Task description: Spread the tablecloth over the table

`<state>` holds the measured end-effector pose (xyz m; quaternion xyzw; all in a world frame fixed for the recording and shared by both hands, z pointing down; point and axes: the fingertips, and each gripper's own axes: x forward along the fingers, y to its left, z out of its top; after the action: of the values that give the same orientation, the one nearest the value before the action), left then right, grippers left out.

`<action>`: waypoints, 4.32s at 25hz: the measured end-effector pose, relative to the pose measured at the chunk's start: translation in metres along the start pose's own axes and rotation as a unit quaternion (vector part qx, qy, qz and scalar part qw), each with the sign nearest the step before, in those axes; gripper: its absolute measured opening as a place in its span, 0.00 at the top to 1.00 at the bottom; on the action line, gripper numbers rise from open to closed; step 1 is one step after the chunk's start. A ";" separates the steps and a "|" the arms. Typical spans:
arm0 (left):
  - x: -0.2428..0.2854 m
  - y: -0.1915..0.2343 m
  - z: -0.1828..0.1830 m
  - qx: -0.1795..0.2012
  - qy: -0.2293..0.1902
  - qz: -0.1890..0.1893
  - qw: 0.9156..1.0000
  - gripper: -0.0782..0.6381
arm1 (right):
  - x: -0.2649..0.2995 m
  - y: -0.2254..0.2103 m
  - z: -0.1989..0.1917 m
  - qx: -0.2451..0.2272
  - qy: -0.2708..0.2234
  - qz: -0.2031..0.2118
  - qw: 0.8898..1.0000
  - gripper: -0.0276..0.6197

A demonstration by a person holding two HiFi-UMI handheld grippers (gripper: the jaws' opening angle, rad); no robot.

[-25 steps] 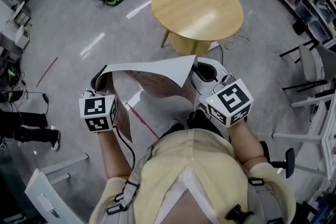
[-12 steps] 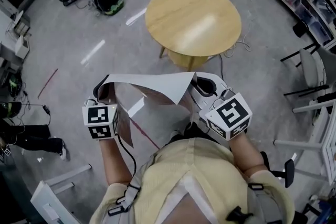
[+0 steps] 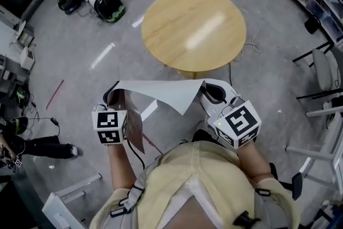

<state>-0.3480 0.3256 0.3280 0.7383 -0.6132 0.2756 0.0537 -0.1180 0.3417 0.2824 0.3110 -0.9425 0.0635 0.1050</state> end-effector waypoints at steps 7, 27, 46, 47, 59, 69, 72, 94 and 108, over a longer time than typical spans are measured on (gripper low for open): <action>0.029 -0.018 0.037 0.029 0.004 0.007 1.000 0.88 | -0.007 -0.048 0.009 0.007 -0.026 0.001 1.000 0.94; 0.133 0.003 0.132 0.058 -0.067 0.006 0.996 0.88 | 0.031 -0.145 0.038 -0.001 -0.046 -0.061 0.997 0.94; 0.284 0.051 0.204 0.086 -0.115 -0.083 0.986 0.88 | 0.127 -0.253 0.072 -0.017 -0.011 -0.163 0.986 0.94; 0.291 0.051 0.209 0.091 -0.118 -0.086 0.985 0.88 | 0.129 -0.257 0.073 -0.018 -0.008 -0.168 0.986 0.94; 0.342 0.028 0.265 0.115 -0.132 -0.085 0.981 0.88 | 0.123 -0.314 0.076 -0.026 -0.019 -0.165 0.986 0.94; 0.404 -0.014 0.304 0.137 -0.106 -0.083 0.981 0.88 | 0.111 -0.379 0.063 0.002 -0.021 -0.146 0.989 0.94; 0.426 -0.026 0.313 0.148 -0.096 -0.090 0.980 0.88 | 0.111 -0.401 0.055 0.016 -0.022 -0.152 0.988 0.94; 0.584 -0.158 0.344 0.253 -0.033 -0.164 0.953 0.88 | 0.084 -0.549 -0.033 0.078 0.012 -0.217 0.973 0.93; 0.665 -0.228 0.331 0.323 0.000 -0.213 0.922 0.87 | 0.077 -0.613 -0.096 0.097 0.056 -0.259 0.959 0.93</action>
<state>0.0419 -0.3398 0.4223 0.8287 -0.3198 0.4405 -0.1302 0.2047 -0.1745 0.4268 0.5489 -0.8117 0.1429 0.1397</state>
